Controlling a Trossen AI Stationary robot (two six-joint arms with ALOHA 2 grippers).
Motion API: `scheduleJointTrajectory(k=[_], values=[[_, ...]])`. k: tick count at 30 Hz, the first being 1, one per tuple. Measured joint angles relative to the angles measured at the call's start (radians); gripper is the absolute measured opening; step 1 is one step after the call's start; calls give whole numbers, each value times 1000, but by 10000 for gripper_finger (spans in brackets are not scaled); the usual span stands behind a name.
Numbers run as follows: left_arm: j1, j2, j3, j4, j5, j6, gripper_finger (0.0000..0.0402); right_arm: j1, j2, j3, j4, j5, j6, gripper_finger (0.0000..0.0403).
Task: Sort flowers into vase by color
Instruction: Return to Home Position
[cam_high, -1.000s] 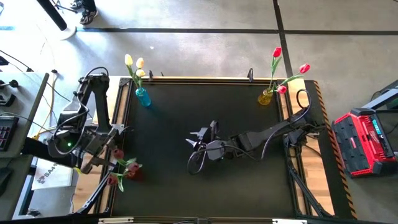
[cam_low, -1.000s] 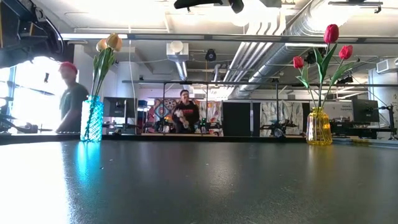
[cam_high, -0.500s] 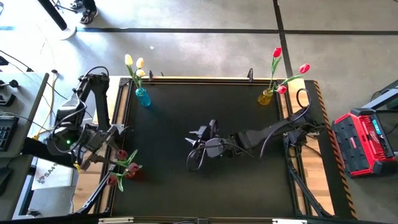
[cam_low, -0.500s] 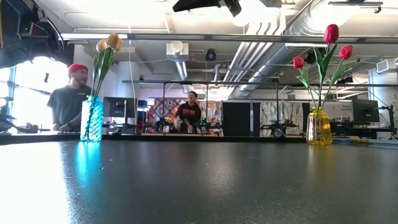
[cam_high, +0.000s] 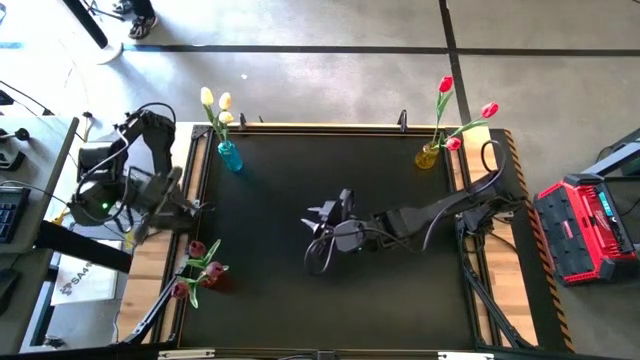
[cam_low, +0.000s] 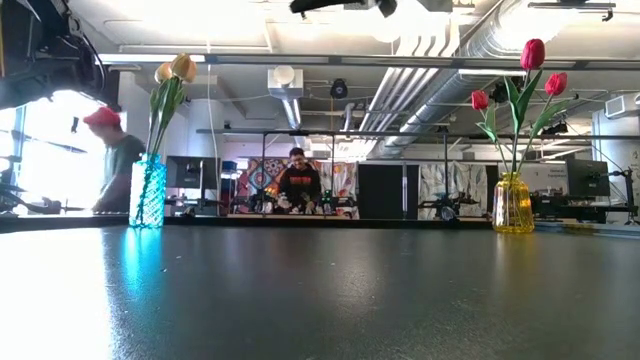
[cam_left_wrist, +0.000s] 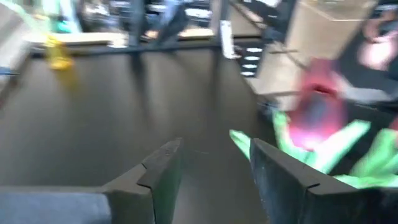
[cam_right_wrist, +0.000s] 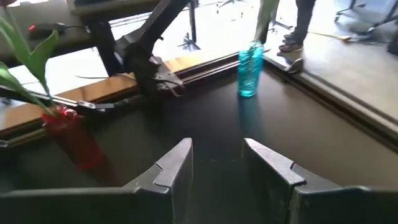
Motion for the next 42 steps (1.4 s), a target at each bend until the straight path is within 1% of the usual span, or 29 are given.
scheduleJointTrajectory(k=[2,3,4,5,6,7,9,12,14,20,22,25,28,32,35,38,42], values=[[14,1,31,-113,-46,-68,166,-5,-19,0,-26,20,-3,129],[21,-1,46,-143,-73,-114,162,-7,-30,0,-46,31,-7,129],[25,-4,62,-135,-103,-109,157,-12,-42,0,-67,34,-8,129],[25,-5,78,-123,-135,-50,153,-15,-52,0,-81,34,-7,129],[25,-3,96,-97,-145,-8,148,-21,-59,0,-93,36,-2,129],[24,1,115,-87,-161,10,144,-23,-70,0,-118,36,4,129],[25,2,145,-133,-195,6,135,-24,-78,0,-161,37,15,129],[34,-1,165,-131,-243,18,126,-22,-84,0,-218,48,33,129],[42,1,166,-130,-257,22,122,-22,-85,0,-233,48,35,129],[45,0,162,-132,-366,-53,117,-23,-85,0,-225,31,37,128],[45,3,162,-129,-368,-53,117,-23,-85,0,-219,24,36,128],[45,29,162,-103,-369,-52,117,-23,-85,0,-207,-18,37,128],[45,84,162,-55,-369,-17,117,-23,-85,0,-200,-47,38,128],[48,163,161,16,-374,49,117,-28,-85,0,-183,-50,36,128],[76,207,161,61,-373,84,117,-43,-85,0,-160,-81,35,128],[122,236,161,126,-336,140,117,-61,-85,0,-142,-140,35,128],[208,274,161,297,-244,327,117,-72,-85,0,-137,-167,35,128]])
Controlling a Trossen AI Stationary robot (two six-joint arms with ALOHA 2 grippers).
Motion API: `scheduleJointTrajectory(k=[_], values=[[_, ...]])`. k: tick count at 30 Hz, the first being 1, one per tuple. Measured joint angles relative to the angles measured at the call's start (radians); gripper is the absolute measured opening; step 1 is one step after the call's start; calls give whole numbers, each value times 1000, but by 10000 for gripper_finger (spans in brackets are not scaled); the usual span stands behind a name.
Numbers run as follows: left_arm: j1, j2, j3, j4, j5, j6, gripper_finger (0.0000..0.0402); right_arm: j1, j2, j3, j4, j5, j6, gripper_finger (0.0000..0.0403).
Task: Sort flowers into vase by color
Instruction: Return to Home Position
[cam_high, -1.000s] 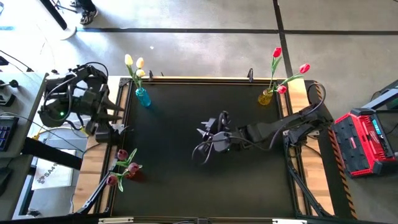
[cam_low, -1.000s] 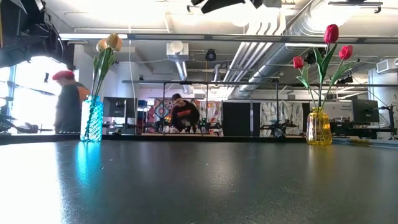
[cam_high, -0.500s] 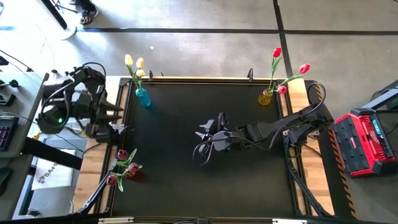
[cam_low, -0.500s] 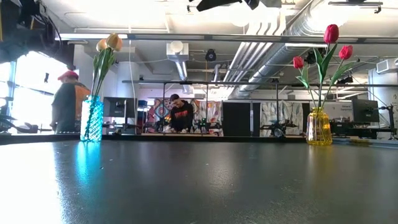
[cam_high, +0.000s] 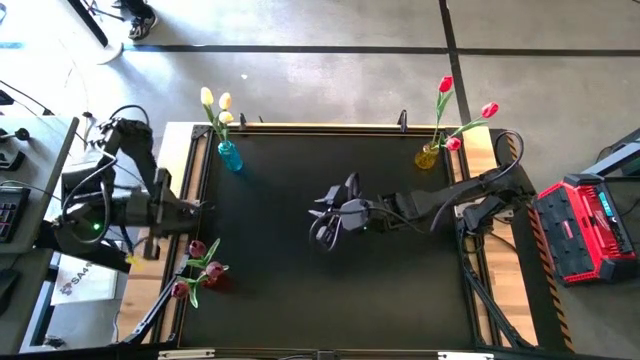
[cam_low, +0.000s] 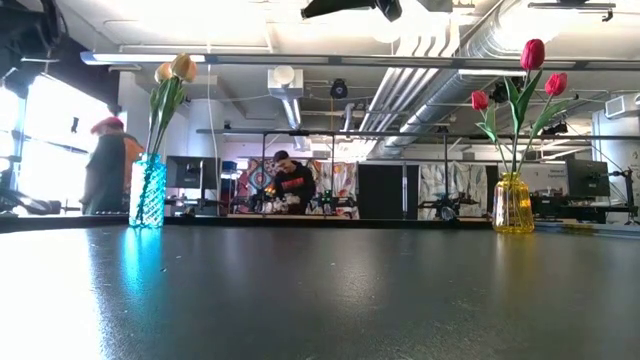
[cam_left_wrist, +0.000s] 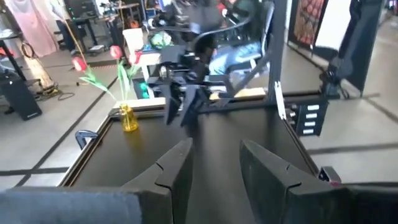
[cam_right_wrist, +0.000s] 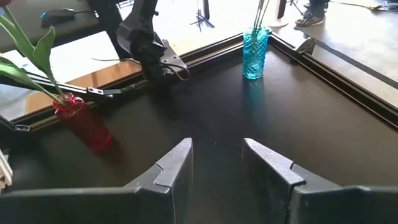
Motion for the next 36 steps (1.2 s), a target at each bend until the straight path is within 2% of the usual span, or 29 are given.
scheduleJointTrajectory(k=[5,8,14,21,27,30,32,36], values=[[149,33,0,257,184,298,117,0,0,0,0,-4,-1,128],[248,37,0,345,280,408,117,3,0,0,-1,-4,-14,128],[432,26,0,421,423,543,117,24,-28,0,-20,23,-74,128],[618,-7,0,426,555,596,117,74,-113,-24,-148,193,-32,128],[712,-19,-1,433,617,624,117,129,-203,-172,-133,257,50,128],[742,-19,-57,506,634,647,117,151,-253,-272,-76,275,88,128],[765,-26,-112,564,651,670,117,169,-288,-347,10,273,86,128],[821,-50,-201,634,684,678,117,208,-349,-494,259,221,-37,128]])
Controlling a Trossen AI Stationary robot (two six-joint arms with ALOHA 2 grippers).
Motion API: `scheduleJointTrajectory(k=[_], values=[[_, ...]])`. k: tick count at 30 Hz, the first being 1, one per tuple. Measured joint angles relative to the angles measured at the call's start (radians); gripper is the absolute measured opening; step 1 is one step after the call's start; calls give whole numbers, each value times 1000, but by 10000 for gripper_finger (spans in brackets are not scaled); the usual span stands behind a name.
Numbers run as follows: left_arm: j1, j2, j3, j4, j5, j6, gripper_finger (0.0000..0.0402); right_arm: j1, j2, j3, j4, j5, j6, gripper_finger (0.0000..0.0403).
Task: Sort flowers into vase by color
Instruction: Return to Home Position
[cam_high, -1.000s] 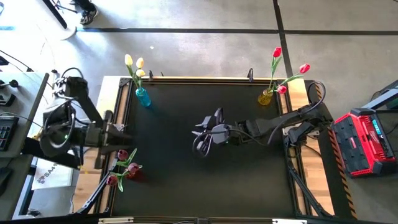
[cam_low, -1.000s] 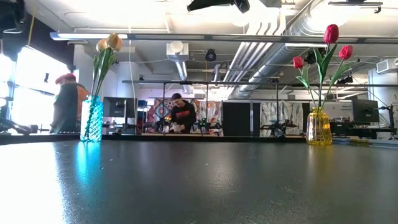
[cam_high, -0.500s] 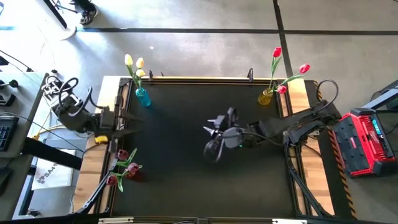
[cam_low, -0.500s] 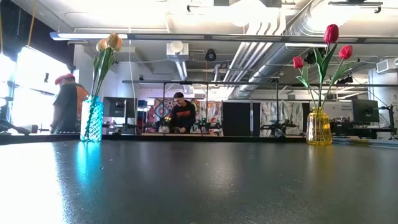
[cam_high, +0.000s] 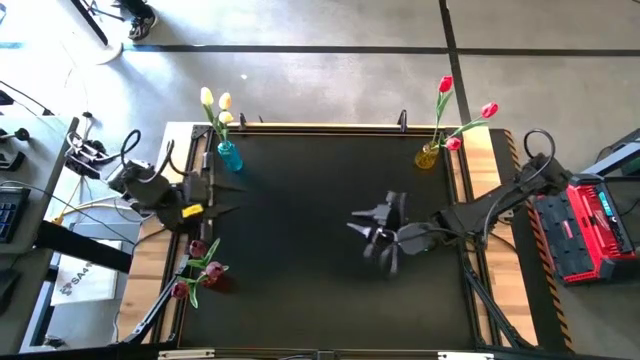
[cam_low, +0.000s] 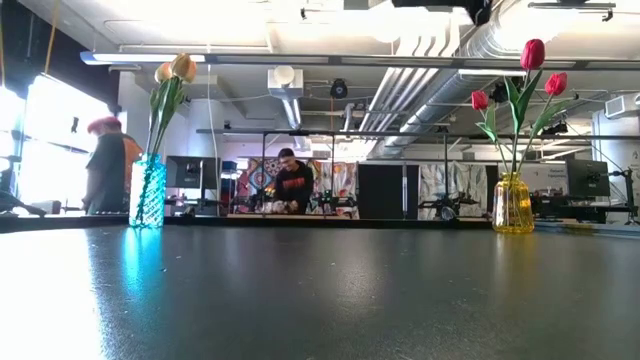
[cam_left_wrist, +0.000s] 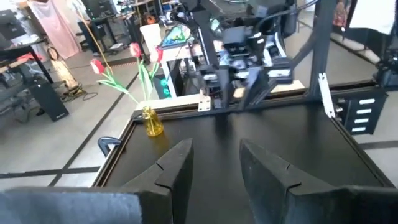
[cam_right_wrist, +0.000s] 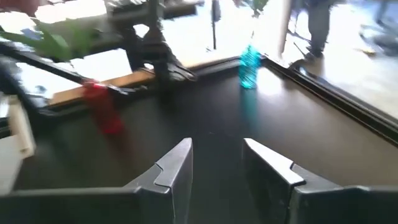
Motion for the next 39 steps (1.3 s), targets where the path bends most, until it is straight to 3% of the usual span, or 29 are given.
scheduleJointTrajectory(k=[7,14,20,25,30,36,39], values=[[106,-116,-142,56,39,-16,117,45,-111,-168,156,20,-131,128],[176,-242,-239,87,108,-38,117,11,-173,-251,143,134,-149,128],[188,-264,-299,93,100,-63,117,-34,-174,-254,125,163,-77,128],[188,-264,-351,146,74,-63,117,-42,-179,-268,89,184,-119,128],[188,-303,-415,189,24,-55,117,-94,-259,-360,153,66,-156,128],[188,-405,-502,218,-10,-76,117,-164,-419,-548,437,-138,-283,128],[188,-467,-530,216,-28,-79,117,-190,-504,-597,478,-157,-318,128]])
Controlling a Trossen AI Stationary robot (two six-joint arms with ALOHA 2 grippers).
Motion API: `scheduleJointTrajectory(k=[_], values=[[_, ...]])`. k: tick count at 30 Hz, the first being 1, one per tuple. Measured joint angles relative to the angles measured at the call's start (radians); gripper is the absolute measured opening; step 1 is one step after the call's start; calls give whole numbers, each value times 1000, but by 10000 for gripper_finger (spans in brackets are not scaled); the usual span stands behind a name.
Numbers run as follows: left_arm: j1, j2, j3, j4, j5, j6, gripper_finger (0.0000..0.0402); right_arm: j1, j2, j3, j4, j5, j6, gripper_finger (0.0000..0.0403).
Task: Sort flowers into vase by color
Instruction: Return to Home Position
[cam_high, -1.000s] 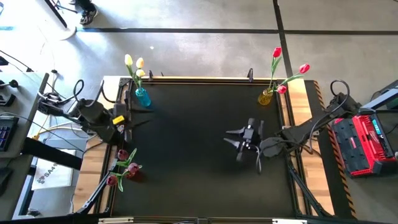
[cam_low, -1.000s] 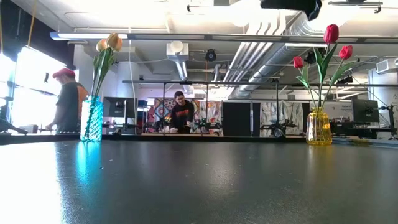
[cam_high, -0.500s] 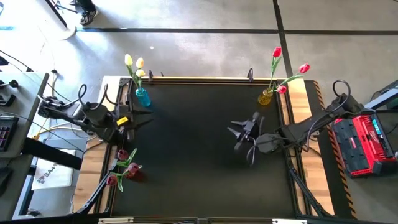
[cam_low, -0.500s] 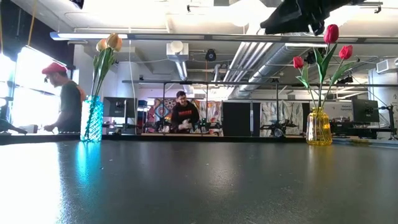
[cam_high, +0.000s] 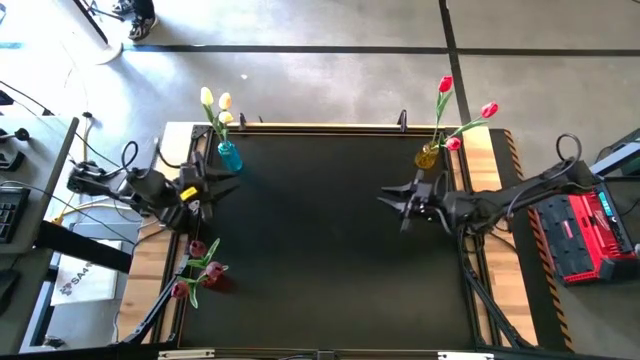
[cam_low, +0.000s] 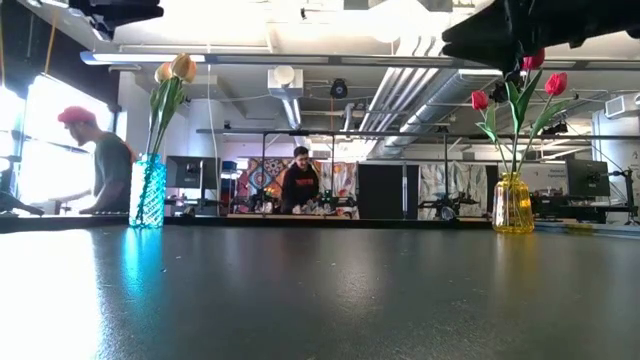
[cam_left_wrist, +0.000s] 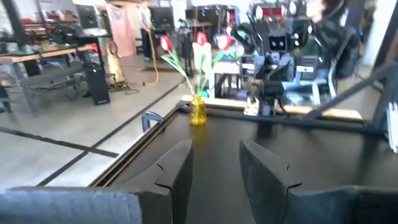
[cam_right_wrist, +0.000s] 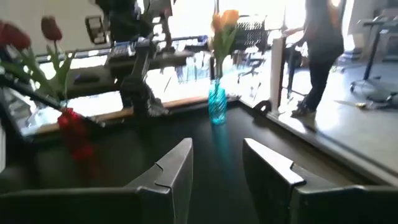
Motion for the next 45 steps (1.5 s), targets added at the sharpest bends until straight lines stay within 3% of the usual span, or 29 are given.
scheduleJointTrajectory(k=[6,10,14,18,20,25,31,34,45], values=[[0,-99,-57,6,-29,10,117,-46,-113,-15,-37,-6,-48,128],[0,-136,-103,6,-30,15,117,-86,-162,-15,-66,-93,-65,124],[0,-150,-130,8,-30,11,117,-139,-186,-15,-115,-217,-39,83],[0,-152,-148,8,-23,0,117,-173,-183,-15,-159,-249,-21,19],[0,-153,-162,8,-13,-4,116,-183,-184,-15,-175,-268,-18,6],[0,-153,-225,61,-35,-15,85,-183,-184,-51,-157,-281,18,12],[0,-158,-289,77,-31,-34,23,-185,-187,-197,54,-318,79,3],[0,-178,-291,80,-30,-1,4,-206,-211,-216,29,-319,90,1],[0,-355,-341,100,20,32,1,-284,-390,-223,-193,-381,100,0]])
